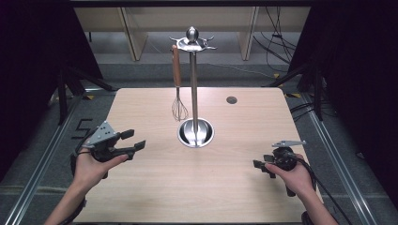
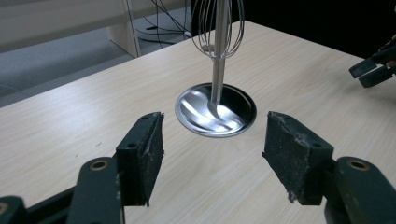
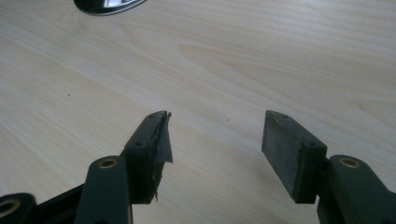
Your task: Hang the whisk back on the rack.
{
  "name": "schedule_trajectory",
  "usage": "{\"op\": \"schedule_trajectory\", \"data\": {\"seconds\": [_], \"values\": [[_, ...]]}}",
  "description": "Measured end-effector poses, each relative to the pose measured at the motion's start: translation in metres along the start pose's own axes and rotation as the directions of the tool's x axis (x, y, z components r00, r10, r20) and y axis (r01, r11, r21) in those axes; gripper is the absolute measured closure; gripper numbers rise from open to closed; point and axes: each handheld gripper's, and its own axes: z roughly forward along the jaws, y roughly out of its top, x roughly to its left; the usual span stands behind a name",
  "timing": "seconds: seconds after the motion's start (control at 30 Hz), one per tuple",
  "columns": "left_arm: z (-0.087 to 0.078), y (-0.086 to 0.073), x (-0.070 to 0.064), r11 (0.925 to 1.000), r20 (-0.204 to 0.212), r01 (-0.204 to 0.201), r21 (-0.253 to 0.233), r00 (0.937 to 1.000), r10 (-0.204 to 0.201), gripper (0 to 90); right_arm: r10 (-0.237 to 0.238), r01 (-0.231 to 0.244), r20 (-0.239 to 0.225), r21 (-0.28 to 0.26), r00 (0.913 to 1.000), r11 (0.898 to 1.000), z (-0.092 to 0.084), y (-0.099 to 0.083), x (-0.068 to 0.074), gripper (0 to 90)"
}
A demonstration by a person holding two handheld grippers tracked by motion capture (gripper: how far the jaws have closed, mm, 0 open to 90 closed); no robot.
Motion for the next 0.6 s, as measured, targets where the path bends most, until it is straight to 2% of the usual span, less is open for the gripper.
{"op": "schedule_trajectory", "data": {"seconds": [0.03, 0.07, 0.1, 0.2, 0.23, 0.43, 0.47, 0.57, 0.6], "values": [[0.0, -0.002, 0.0, 1.0, -0.005, 0.0, 0.002, 1.0, 0.0, 36.8, -0.001, 0.001, 0.005, 0.002, 1.0, 1.0, 0.0, 0.0, 0.0, 41.8], [0.0, -0.005, 0.0, 1.0, -0.001, -0.002, 0.006, 1.0, 0.002, 36.6, -0.028, 0.028, 0.007, -0.008, 0.9996, 1.0, 0.001, -0.001, -0.002, 41.8], [0.0, -0.007, 0.0, 0.9999, -0.008, -0.002, 0.01, 1.0, 0.002, 36.6, -0.032, 0.032, 0.008, -0.009, 0.9994, 0.999, 0.001, -0.001, -0.002, 41.8], [0.001, -0.014, 0.0, 0.9997, -0.012, 0.001, 0.023, 0.9999, 0.0, 36.5, -0.027, 0.027, 0.009, -0.005, 0.9996, 1.0, 0.001, -0.001, -0.002, 41.8], [0.002, -0.017, 0.001, 0.9997, -0.006, 0.001, 0.024, 1.0, -0.001, 36.4, -0.002, 0.002, 0.0, -0.001, 1.0, 1.0, 0.0, 0.0, 0.0, 41.8], [0.003, -0.03, 0.003, 0.9988, -0.021, 0.017, 0.045, 0.9997, -0.016, 36.0, 0.007, -0.007, -0.007, 0.001, 1.0, 1.0, 0.0, 0.0, 0.0, 41.8], [0.004, -0.032, 0.005, 0.9988, -0.018, 0.013, 0.048, 0.9998, -0.013, 35.9, -0.02, 0.02, 0.004, -0.006, 0.9998, 1.0, 0.001, -0.001, -0.001, 41.8], [0.004, -0.037, 0.006, 0.9983, -0.026, 0.02, 0.054, 0.9995, -0.018, 35.8, -0.023, 0.023, 0.005, -0.006, 0.9997, 1.0, 0.001, -0.001, -0.002, 41.8], [0.004, -0.038, 0.005, 0.9978, -0.032, 0.037, 0.056, 0.9989, -0.035, 35.7, 0.006, -0.006, -0.006, 0.005, 1.0, 1.0, 0.0, 0.0, 0.0, 41.8]]}}
